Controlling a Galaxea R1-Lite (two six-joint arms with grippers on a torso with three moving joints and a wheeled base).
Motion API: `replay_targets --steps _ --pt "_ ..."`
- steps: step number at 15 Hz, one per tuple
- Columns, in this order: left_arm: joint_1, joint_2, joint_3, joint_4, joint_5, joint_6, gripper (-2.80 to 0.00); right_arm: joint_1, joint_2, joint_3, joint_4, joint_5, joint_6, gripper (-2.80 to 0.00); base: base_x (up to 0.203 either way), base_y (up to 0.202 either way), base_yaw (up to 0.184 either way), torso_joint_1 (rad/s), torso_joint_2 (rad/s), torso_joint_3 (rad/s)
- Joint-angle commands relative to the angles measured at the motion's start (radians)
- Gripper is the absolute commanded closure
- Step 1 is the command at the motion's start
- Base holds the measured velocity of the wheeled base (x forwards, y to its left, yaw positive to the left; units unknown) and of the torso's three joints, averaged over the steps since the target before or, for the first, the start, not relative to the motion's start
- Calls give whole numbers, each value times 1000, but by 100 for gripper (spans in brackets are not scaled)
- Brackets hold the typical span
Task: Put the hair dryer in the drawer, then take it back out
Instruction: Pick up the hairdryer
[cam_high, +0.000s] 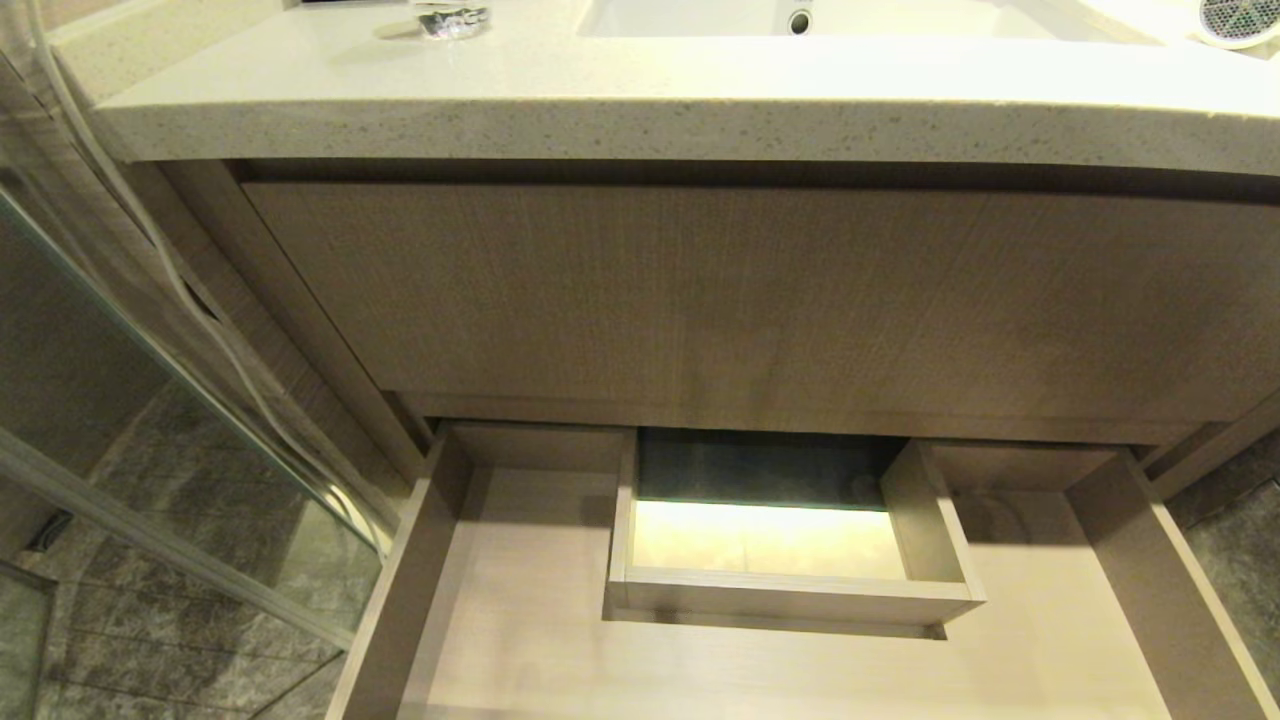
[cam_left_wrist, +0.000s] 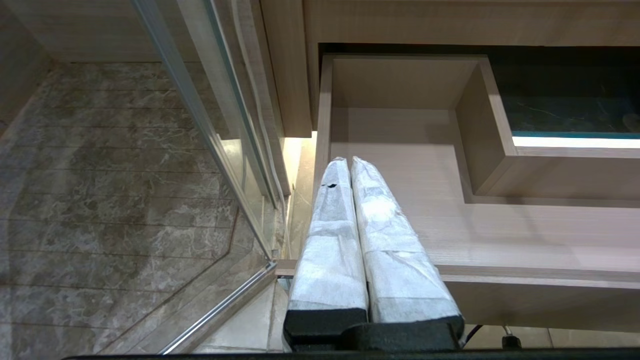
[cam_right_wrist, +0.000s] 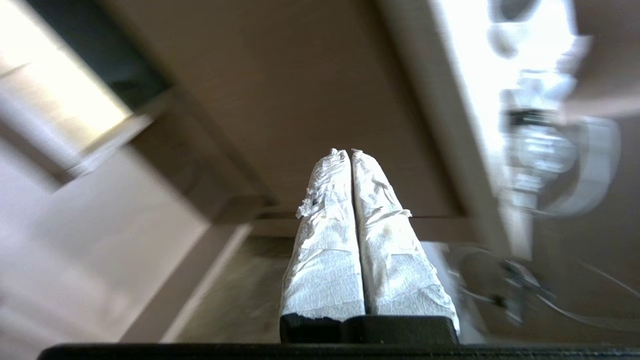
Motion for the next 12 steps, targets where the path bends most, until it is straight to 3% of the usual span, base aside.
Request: replay_targets --steps 1,4,7,12 --pt "0 0 0 0 0 0 0 -112 116 -120 -55 16 11 0 0 0 0 0 0 0" --pt "0 0 0 0 0 0 0 -248 264 -223 -188 84 24 0 0 0 0 0 0 0" --pt "0 0 0 0 0 0 0 -310 444 -317 -342 107 35 0 0 0 0 0 0 0" --pt "0 0 0 0 0 0 0 -329 771 -574 -564 25 36 0 0 0 0 0 0 0"
